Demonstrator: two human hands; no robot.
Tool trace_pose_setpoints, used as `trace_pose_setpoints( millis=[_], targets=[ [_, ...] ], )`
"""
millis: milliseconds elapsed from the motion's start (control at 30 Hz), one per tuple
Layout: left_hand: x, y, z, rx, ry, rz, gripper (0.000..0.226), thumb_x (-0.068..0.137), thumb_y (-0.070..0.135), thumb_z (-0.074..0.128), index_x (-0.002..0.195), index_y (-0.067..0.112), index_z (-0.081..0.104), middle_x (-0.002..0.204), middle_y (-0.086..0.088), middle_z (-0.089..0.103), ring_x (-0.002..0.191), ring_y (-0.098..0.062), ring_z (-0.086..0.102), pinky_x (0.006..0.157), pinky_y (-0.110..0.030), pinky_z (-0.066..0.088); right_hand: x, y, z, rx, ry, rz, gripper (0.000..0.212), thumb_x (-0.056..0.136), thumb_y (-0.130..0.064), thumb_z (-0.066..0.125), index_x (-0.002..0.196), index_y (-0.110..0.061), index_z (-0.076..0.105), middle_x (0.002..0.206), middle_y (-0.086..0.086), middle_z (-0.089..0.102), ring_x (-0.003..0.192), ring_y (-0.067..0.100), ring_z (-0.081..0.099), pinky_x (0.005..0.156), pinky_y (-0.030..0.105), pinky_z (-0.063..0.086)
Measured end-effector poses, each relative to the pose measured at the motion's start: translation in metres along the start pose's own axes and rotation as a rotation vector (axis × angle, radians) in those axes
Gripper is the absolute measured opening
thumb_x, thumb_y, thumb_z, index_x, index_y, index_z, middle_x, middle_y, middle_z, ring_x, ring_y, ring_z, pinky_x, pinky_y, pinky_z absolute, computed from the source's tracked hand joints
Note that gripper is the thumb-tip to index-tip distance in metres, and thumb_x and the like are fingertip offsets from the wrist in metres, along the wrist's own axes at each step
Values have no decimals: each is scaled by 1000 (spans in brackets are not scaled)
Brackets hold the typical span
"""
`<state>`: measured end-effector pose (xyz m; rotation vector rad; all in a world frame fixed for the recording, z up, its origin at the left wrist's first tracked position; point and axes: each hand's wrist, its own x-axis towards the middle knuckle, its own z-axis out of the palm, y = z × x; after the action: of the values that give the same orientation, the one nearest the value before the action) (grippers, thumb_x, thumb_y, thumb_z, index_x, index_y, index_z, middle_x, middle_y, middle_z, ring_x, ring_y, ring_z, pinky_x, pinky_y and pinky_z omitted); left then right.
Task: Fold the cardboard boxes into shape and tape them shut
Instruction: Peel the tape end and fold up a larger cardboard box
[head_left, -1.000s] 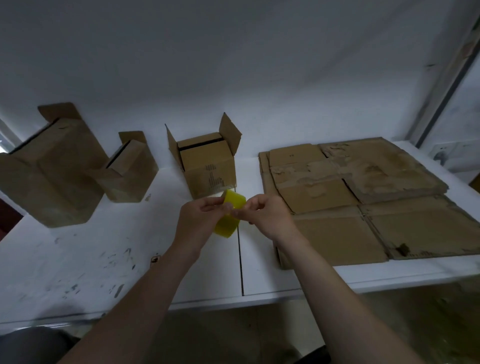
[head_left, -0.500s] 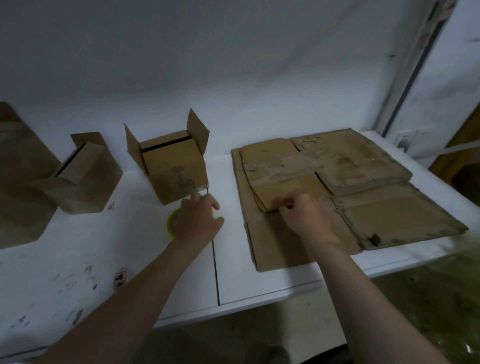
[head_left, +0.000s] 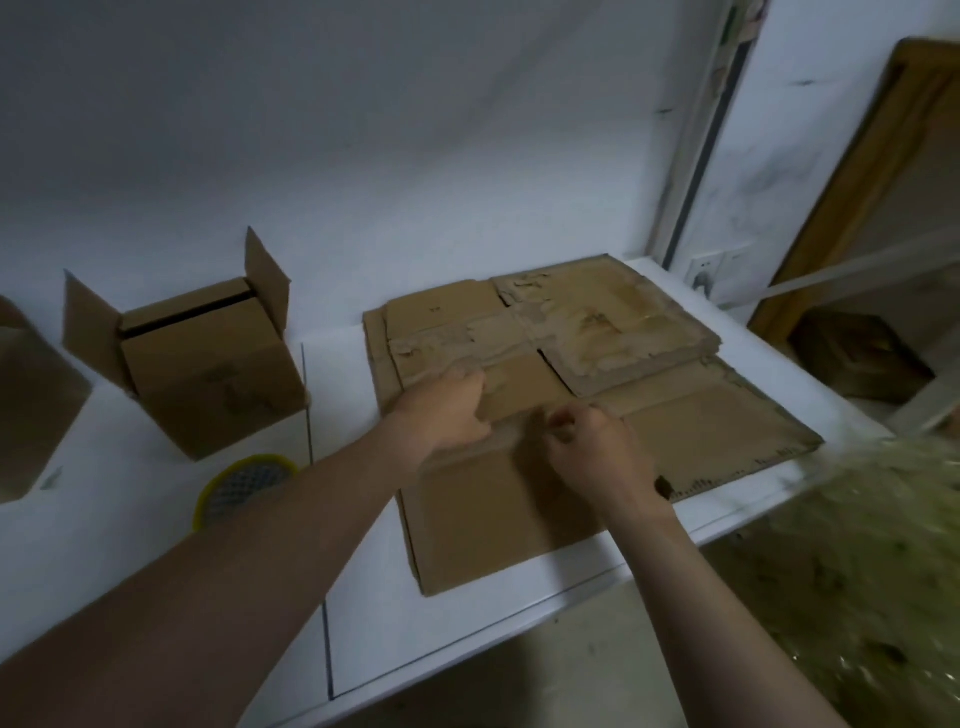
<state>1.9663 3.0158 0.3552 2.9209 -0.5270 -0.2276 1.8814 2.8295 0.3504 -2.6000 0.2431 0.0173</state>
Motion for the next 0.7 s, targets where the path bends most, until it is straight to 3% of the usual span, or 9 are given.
trace_pose_setpoints(
  millis=[100,233,333,500,600,700],
  targets=[
    [5,-6,-16,55,111,47,25,94,27,51,115,20,63,91,2,61,72,-14,57,55,-28,41,2,3,-1,60,37,0,29,95,-38,58,123,-33,64,125,-6,63,112,23,60,88,46,56],
    [4,-14,-41,159,250,16,22,106,25,48,104,14,66,75,1,52,67,-18,49,56,-31,38,7,0,-2,211,43,37,38,96,-42,58,131,-28,60,124,-4,66,105,19,65,89,46,57],
    [-7,-16,-59,91,350,-9,25,106,30,47,87,19,57,75,0,51,68,-21,48,60,-33,38,8,-6,-1,340,35,87,55,96,-47,60,144,-21,49,133,0,62,114,19,62,97,45,54],
    [-41,-18,-90,-69,606,-5,32,104,30,52,76,20,41,59,10,38,57,-17,42,56,-30,28,0,-24,-9,800,12,235,85,87,-59,69,149,-17,29,144,11,49,123,29,56,102,51,50],
    [-62,-18,-102,-227,694,-35,34,103,33,55,72,18,51,60,8,49,56,-8,48,52,-26,28,-10,-42,-12,907,-9,245,100,81,-60,75,155,-20,22,155,11,38,137,32,45,109,53,44],
    [-84,-24,-111,-344,733,-53,33,102,34,55,74,18,56,64,5,57,59,-9,55,52,-24,30,-19,-59,-15,888,80,253,92,83,-46,79,152,-20,24,158,10,27,137,33,42,108,48,44]
  ],
)
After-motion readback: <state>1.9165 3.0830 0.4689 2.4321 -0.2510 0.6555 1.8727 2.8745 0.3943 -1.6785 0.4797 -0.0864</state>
